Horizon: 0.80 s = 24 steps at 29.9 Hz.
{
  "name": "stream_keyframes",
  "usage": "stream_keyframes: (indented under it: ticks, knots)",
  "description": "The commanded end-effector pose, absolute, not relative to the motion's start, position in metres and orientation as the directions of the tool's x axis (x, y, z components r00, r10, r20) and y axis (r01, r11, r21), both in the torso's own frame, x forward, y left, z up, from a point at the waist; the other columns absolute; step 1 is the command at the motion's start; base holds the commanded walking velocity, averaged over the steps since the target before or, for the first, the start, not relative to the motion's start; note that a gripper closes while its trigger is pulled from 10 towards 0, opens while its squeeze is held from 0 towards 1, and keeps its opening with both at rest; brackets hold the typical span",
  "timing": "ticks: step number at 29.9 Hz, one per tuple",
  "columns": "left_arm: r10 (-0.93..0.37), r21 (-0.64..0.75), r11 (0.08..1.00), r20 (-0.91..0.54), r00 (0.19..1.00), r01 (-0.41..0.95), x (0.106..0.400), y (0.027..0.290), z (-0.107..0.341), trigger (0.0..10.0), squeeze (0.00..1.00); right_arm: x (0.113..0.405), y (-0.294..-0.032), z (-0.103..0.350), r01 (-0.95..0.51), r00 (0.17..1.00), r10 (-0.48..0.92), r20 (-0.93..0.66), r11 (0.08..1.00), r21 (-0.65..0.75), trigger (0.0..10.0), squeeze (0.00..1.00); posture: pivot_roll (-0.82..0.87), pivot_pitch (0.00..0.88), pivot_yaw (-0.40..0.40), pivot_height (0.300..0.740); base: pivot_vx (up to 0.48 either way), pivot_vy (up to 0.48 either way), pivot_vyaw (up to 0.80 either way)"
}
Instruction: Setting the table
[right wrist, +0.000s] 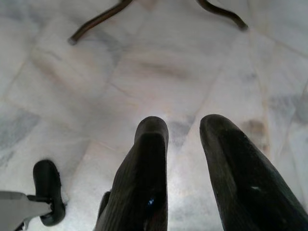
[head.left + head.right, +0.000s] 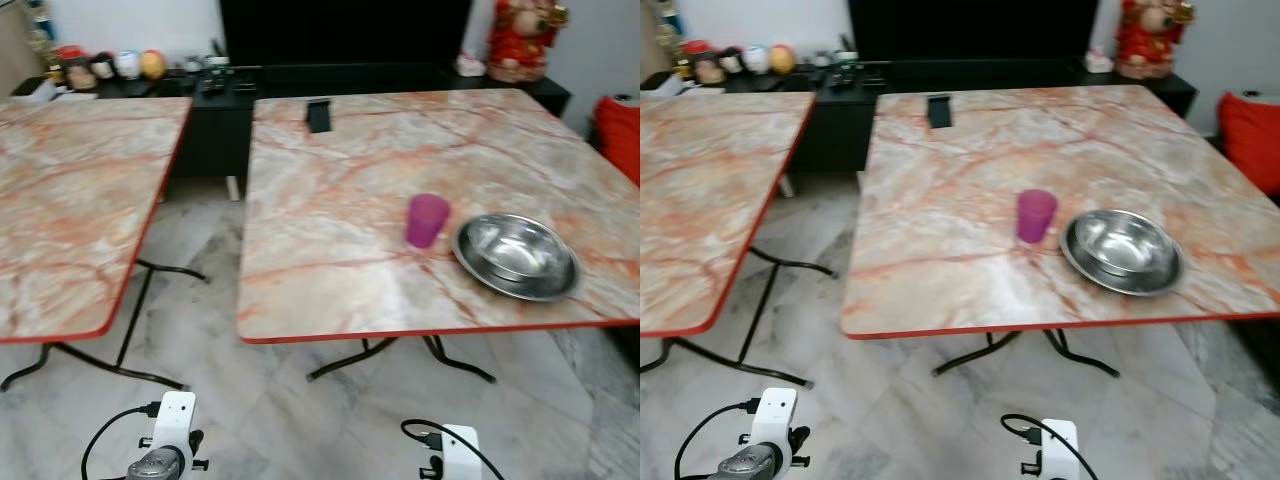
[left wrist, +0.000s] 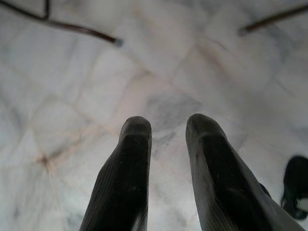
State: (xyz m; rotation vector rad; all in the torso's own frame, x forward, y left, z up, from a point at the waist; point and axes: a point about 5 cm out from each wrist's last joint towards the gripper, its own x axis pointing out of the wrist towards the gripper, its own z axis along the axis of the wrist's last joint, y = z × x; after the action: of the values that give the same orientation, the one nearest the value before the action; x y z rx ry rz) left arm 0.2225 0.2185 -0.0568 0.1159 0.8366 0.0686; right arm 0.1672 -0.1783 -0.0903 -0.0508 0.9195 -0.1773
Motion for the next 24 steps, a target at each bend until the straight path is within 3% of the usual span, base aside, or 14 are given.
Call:
stream_keyframes:
  ticks: [1,17,24]
  knots:
    - [0.136,0.152,0.988,-0.746,0.652,-0.032,0.219,0.226,-0.057,10.0,0.0,0.169,-0.169,-0.09,0.115,0.596,-0.138,-0.791,0.99,-0.086,10.0,0.0,-0.01,0.0,-0.002,0.74,0.0,0.48,0.8]
    - [0.142,0.152,0.987,-0.734,0.665,-0.042,0.229,0.225,-0.052,10.0,0.0,0.17,-0.168,-0.09,0.1,0.598,-0.125,-0.792,0.992,-0.081,10.0,0.0,0.0,0.0,-0.006,0.74,0.0,0.48,0.0]
    - [0.143,0.153,0.987,-0.733,0.665,-0.043,0.23,0.224,-0.051,10.0,0.0,0.169,-0.167,-0.091,0.104,0.597,-0.119,-0.793,0.992,-0.071,10.0,0.0,0.0,0.0,-0.005,0.74,0.0,0.48,0.64]
